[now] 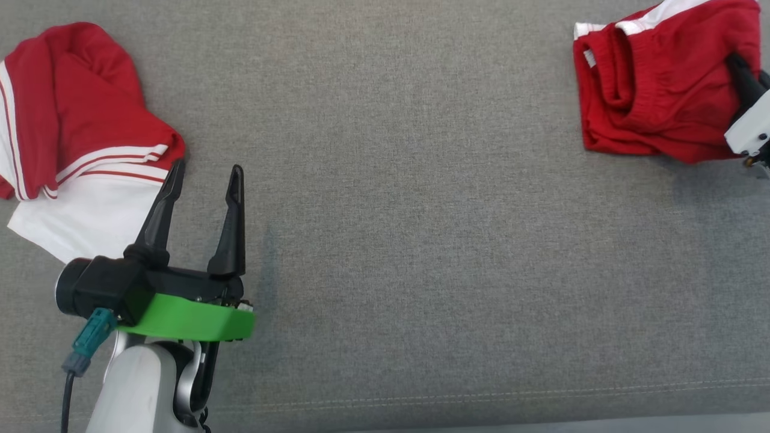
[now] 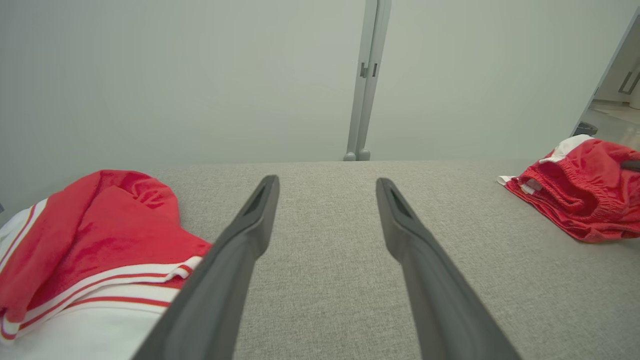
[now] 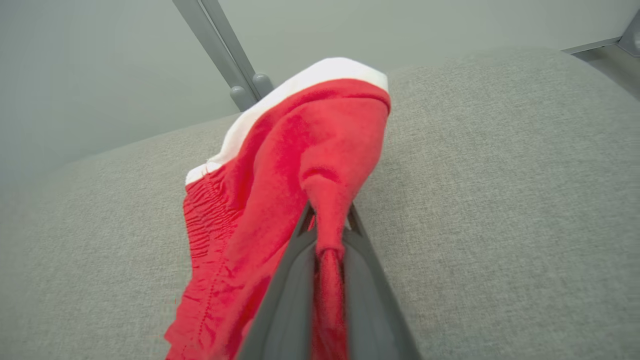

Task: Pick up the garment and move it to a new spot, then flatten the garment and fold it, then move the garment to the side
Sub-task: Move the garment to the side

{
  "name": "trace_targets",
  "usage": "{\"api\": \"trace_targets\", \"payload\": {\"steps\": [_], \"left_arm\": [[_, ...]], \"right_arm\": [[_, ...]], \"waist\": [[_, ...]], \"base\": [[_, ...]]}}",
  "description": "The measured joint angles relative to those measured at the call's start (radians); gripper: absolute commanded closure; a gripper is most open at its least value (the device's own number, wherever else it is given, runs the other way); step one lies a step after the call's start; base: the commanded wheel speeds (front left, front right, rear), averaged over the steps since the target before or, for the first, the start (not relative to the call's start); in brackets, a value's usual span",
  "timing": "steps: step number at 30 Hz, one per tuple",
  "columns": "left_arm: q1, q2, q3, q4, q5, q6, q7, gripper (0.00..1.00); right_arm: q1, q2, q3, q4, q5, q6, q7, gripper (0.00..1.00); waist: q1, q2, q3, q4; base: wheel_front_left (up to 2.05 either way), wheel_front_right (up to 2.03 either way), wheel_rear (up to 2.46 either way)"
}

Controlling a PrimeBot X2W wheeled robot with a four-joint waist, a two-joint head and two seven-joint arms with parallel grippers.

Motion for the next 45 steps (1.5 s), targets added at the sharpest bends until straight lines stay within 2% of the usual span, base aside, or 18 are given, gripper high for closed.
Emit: {"api": "trace_targets", "payload": {"steps": [13,19,21,22,23,24,25,31,36,41,45], "left_arm": [[-0.038,0.001,-0.013,-0.079,0.004,-0.016,-0.001,0.00],[-0.059,0.002,-0.011,-0.085,0.004,-0.017,-0.001,0.00],[-0.064,0.002,-0.011,-0.084,0.004,-0.021,-0.001,0.00],[-0.069,0.002,-0.010,-0.083,0.004,-0.021,-0.001,0.00],[-0.072,0.001,-0.008,-0.083,0.004,-0.021,-0.001,0.00],[-0.073,0.001,-0.007,-0.083,0.004,-0.021,-0.001,0.00],[-0.074,0.001,-0.007,-0.081,0.004,-0.021,-0.001,0.00],[-0.080,0.000,-0.003,-0.068,0.003,-0.021,-0.001,0.00],[-0.082,-0.003,0.000,-0.042,0.001,-0.025,-0.001,0.00],[-0.081,-0.005,0.013,-0.009,-0.010,-0.025,-0.001,0.00],[-0.078,-0.006,0.032,0.021,-0.020,-0.026,-0.001,0.00]], "right_arm": [[-0.069,-0.180,0.018,-0.012,-0.070,0.001,-0.036,1.00],[-0.106,-0.234,-0.003,0.016,-0.098,0.001,-0.088,1.00],[-0.112,-0.236,-0.007,0.028,-0.110,-0.011,-0.103,1.00],[-0.112,-0.235,-0.006,0.038,-0.118,-0.018,-0.110,0.78],[-0.114,-0.231,-0.006,0.049,-0.121,-0.032,-0.114,0.15],[-0.114,-0.228,-0.004,0.056,-0.126,-0.043,-0.117,0.15],[-0.115,-0.225,-0.002,0.063,-0.134,-0.052,-0.131,0.00],[-0.116,-0.208,-0.001,0.101,-0.168,-0.123,-0.192,0.00],[-0.115,-0.200,0.003,0.122,-0.177,-0.152,-0.222,0.00],[-0.114,-0.151,0.008,0.099,-0.177,-0.146,-0.247,0.00],[-0.105,-0.102,0.032,0.043,-0.193,-0.115,-0.257,0.00]], "waist": [[0.0000,0.0000,0.134,-0.019],[0.0000,0.0000,0.185,-0.013],[0.0001,0.0000,0.199,-0.008],[0.0001,0.0000,0.204,-0.005],[0.0001,0.0000,0.208,-0.002],[0.0001,0.0000,0.211,0.001],[0.0001,0.0000,0.213,0.004],[0.0000,0.0000,0.194,0.014],[0.0000,0.0000,0.157,0.015],[0.0000,0.0000,0.108,0.010],[0.0000,0.0000,0.061,-0.001]], "base": [[0.00,0.00,0.00],[0.00,0.00,0.00],[0.00,0.00,0.00],[0.00,0.00,0.00],[0.00,0.00,0.00],[0.00,0.00,0.00],[0.00,0.00,0.00],[0.00,0.00,0.00],[0.00,0.00,0.00],[0.00,0.00,0.00],[0.00,0.00,0.00]]}}
